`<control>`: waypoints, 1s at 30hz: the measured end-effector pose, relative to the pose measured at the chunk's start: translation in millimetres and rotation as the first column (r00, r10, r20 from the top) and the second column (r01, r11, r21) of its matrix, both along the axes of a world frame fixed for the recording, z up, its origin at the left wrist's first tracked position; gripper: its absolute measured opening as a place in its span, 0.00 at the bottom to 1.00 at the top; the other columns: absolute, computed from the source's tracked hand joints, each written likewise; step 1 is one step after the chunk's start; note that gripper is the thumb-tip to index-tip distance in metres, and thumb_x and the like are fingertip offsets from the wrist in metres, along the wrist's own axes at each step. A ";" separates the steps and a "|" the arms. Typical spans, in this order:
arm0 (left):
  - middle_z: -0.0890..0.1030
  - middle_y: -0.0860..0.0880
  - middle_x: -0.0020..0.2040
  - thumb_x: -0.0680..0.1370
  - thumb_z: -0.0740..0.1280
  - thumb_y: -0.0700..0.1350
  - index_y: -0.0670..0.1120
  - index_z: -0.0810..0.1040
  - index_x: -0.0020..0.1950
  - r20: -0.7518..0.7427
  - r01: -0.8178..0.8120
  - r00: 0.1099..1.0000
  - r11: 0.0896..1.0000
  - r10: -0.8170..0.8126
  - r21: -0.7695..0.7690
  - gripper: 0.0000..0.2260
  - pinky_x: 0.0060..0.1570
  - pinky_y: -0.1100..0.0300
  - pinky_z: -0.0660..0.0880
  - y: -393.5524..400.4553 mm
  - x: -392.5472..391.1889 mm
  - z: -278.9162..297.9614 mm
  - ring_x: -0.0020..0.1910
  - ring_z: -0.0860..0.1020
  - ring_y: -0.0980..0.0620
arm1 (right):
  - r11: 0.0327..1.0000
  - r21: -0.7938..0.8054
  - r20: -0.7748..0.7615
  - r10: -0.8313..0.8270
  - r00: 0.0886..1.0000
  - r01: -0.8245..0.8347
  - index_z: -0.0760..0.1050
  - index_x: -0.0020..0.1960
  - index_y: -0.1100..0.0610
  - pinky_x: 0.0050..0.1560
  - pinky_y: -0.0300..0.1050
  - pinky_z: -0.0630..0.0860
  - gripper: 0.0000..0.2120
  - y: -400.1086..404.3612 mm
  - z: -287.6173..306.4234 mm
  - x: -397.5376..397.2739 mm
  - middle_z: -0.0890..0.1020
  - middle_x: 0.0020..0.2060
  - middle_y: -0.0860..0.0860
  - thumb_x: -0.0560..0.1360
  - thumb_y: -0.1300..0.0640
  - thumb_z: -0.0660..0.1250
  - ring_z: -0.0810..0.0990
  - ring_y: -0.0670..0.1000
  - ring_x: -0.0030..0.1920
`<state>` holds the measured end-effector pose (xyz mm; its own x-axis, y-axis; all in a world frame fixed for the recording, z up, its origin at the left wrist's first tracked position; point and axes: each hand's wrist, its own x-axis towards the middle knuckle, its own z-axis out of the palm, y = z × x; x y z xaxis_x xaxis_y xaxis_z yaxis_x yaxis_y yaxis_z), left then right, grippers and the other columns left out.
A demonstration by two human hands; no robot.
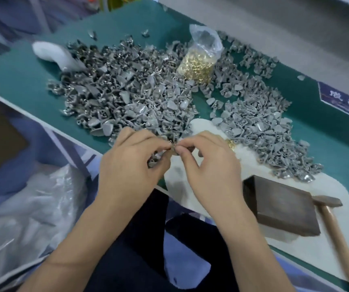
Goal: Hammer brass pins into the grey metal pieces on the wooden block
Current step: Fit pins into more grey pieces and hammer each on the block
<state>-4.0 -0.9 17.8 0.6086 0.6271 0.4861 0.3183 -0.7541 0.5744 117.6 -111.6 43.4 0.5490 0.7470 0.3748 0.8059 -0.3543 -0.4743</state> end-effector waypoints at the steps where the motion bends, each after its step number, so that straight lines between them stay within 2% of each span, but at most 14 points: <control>1: 0.81 0.57 0.45 0.75 0.76 0.47 0.53 0.85 0.50 -0.010 -0.013 1.000 1.000 0.013 -0.001 0.05 0.38 0.52 0.76 8.2 -4.5 -0.9 0.46 0.75 0.50 | 1.000 0.006 -0.011 0.010 1.000 -0.010 0.83 0.48 0.47 0.46 0.46 0.74 0.03 11.9 -1.2 -2.7 0.81 0.44 0.41 0.79 0.53 0.70 0.76 0.47 0.46; 3: 0.81 0.57 0.47 0.76 0.75 0.47 0.53 0.85 0.52 -0.030 -0.052 0.998 0.998 0.052 -0.017 0.06 0.43 0.57 0.74 21.1 -11.4 -2.2 0.49 0.75 0.50 | 1.000 0.010 -0.030 0.002 1.000 -0.002 0.83 0.48 0.47 0.45 0.43 0.74 0.03 32.8 -3.9 -6.5 0.80 0.44 0.40 0.79 0.52 0.70 0.77 0.45 0.48; 5: 0.80 0.58 0.49 0.77 0.72 0.49 0.55 0.84 0.54 -0.045 -0.109 0.993 0.993 0.107 -0.047 0.06 0.43 0.63 0.70 31.3 -17.7 -3.5 0.52 0.75 0.52 | 0.999 -0.009 -0.036 -0.037 0.999 0.037 0.82 0.48 0.46 0.41 0.35 0.70 0.03 51.1 -7.0 -7.6 0.78 0.43 0.39 0.79 0.51 0.70 0.76 0.44 0.49; 7: 0.80 0.59 0.50 0.78 0.70 0.51 0.55 0.83 0.56 -0.058 -0.131 0.990 0.988 0.127 -0.076 0.08 0.42 0.62 0.70 38.0 -23.1 -5.6 0.54 0.75 0.53 | 0.997 -0.055 -0.036 -0.059 0.998 0.057 0.81 0.48 0.44 0.40 0.33 0.68 0.03 63.6 -11.0 -7.7 0.77 0.43 0.38 0.79 0.50 0.69 0.76 0.43 0.49; 11: 0.78 0.60 0.50 0.78 0.69 0.51 0.55 0.83 0.59 -0.071 -0.099 0.993 0.987 0.091 -0.125 0.10 0.48 0.58 0.74 43.0 -28.3 -8.5 0.55 0.74 0.54 | 0.995 -0.090 -0.073 -0.052 0.996 0.046 0.82 0.50 0.44 0.45 0.46 0.76 0.04 70.8 -15.1 -8.3 0.80 0.46 0.40 0.79 0.51 0.69 0.76 0.44 0.49; 15: 0.80 0.58 0.48 0.78 0.71 0.48 0.52 0.84 0.55 0.003 -0.070 0.997 0.988 0.072 -0.135 0.07 0.46 0.54 0.76 38.2 -23.1 -6.9 0.52 0.75 0.51 | 0.997 -0.057 -0.070 -0.064 0.995 0.060 0.84 0.54 0.46 0.48 0.46 0.75 0.07 58.2 -8.7 -5.2 0.83 0.47 0.41 0.81 0.51 0.67 0.78 0.45 0.51; 18: 0.80 0.59 0.47 0.80 0.69 0.48 0.51 0.82 0.51 0.021 0.002 1.000 0.992 0.001 -0.129 0.03 0.44 0.55 0.75 26.0 -14.3 -1.3 0.50 0.75 0.51 | 0.988 -0.086 -0.051 -0.133 0.990 0.128 0.84 0.53 0.46 0.49 0.48 0.76 0.08 33.6 1.2 10.3 0.83 0.47 0.41 0.81 0.51 0.66 0.78 0.47 0.49; 21: 0.75 0.60 0.47 0.81 0.63 0.50 0.52 0.77 0.49 -0.007 0.082 0.996 0.983 -0.084 -0.164 0.05 0.43 0.57 0.70 12.5 0.3 3.4 0.50 0.72 0.54 | 0.948 -0.164 -0.051 -0.283 0.958 0.272 0.84 0.50 0.47 0.51 0.54 0.78 0.07 -3.0 13.4 38.3 0.85 0.44 0.41 0.80 0.52 0.67 0.80 0.50 0.46; 24: 0.70 0.58 0.46 0.81 0.57 0.50 0.51 0.72 0.49 0.014 0.199 0.980 0.960 -0.201 -0.197 0.06 0.37 0.58 0.61 -3.6 17.1 6.3 0.45 0.69 0.56 | 0.871 -0.293 0.003 -0.412 0.911 0.395 0.84 0.49 0.46 0.59 0.59 0.77 0.07 -41.6 24.0 62.9 0.81 0.40 0.38 0.80 0.52 0.67 0.81 0.51 0.46; 26: 0.68 0.57 0.45 0.80 0.54 0.50 0.51 0.69 0.48 0.021 0.257 0.966 0.941 -0.258 -0.220 0.06 0.35 0.55 0.61 -18.2 28.5 6.6 0.40 0.68 0.54 | 0.833 -0.363 -0.011 -0.452 0.892 0.418 0.83 0.45 0.44 0.56 0.55 0.78 0.07 -61.3 27.2 75.2 0.82 0.39 0.38 0.79 0.51 0.68 0.81 0.51 0.45; 28: 0.68 0.56 0.44 0.79 0.53 0.50 0.51 0.67 0.46 0.040 0.293 0.955 0.917 -0.294 -0.269 0.07 0.36 0.51 0.65 -33.3 39.4 4.1 0.38 0.68 0.52 | 0.841 -0.385 -0.098 -0.448 0.889 0.381 0.79 0.39 0.41 0.49 0.47 0.77 0.10 -72.6 25.4 83.9 0.82 0.38 0.35 0.78 0.51 0.71 0.81 0.45 0.42; 30: 0.68 0.56 0.44 0.79 0.52 0.50 0.50 0.67 0.46 0.058 0.329 0.943 0.893 -0.327 -0.307 0.07 0.38 0.48 0.67 -45.8 49.3 -0.7 0.39 0.69 0.51 | 0.861 -0.399 -0.211 -0.422 0.882 0.316 0.80 0.37 0.42 0.48 0.45 0.78 0.10 -75.0 20.4 87.4 0.82 0.37 0.35 0.76 0.52 0.74 0.81 0.38 0.42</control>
<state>45.3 -46.7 17.1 0.8039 0.5109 0.3045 0.0803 -0.6005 0.7956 205.0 -186.6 63.9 0.8515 0.5183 -0.0794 0.4328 -0.7803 -0.4515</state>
